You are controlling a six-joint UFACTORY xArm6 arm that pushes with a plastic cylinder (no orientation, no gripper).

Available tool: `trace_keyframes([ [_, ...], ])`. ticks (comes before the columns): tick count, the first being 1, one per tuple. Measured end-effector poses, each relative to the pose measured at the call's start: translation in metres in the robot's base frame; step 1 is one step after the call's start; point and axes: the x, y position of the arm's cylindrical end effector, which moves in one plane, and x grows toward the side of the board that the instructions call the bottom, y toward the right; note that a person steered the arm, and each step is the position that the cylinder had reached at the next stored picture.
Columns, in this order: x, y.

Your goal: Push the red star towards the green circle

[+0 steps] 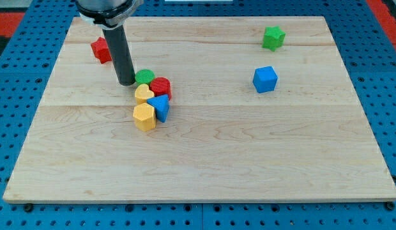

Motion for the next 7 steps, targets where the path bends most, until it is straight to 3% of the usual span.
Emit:
trace_keyframes([
  [2, -0.082, 0.000],
  [4, -0.103, -0.054],
  [6, -0.148, -0.064],
  [7, -0.143, -0.110],
])
